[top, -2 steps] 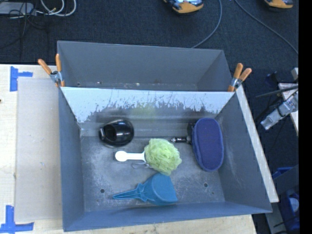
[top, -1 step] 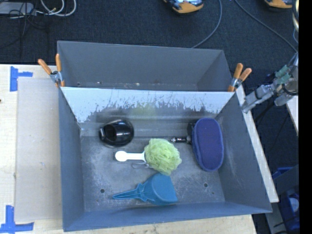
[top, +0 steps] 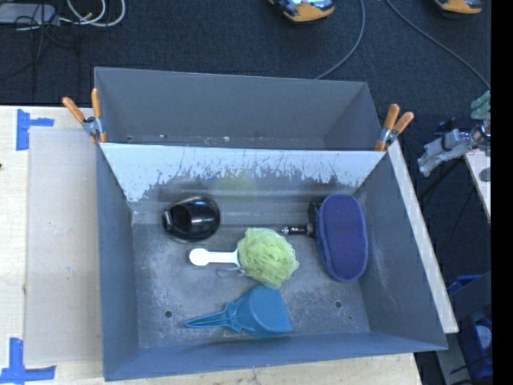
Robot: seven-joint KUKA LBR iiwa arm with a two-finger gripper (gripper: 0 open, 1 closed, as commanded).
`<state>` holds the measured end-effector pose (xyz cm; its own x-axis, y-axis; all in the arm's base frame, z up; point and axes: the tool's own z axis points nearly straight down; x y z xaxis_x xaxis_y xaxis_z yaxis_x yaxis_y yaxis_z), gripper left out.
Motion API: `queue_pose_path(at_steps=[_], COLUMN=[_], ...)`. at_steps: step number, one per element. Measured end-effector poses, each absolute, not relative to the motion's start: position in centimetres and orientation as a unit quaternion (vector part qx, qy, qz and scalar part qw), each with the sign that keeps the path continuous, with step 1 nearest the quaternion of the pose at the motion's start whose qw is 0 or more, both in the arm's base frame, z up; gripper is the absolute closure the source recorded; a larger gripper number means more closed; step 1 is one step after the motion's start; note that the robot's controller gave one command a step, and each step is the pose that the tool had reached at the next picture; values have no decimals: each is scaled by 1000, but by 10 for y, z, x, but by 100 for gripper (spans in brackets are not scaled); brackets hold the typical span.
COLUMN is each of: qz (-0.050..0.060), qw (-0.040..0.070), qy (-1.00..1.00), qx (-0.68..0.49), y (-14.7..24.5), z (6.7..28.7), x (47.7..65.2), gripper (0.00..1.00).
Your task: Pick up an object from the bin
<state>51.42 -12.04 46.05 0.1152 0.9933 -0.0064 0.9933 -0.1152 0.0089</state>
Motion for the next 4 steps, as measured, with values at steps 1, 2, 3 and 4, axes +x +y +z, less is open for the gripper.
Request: queue_pose_path(at_steps=[1, 2, 3, 4], qz=[0, -4, -4, -4], qw=[4, 1, 2, 2], qy=[559, 555, 541, 550], qx=[829, 832, 841, 835], y=[-146, -112, -159, -130], z=[458, 418, 441, 471], x=[476, 469, 483, 472], gripper=[0, 0, 0, 0])
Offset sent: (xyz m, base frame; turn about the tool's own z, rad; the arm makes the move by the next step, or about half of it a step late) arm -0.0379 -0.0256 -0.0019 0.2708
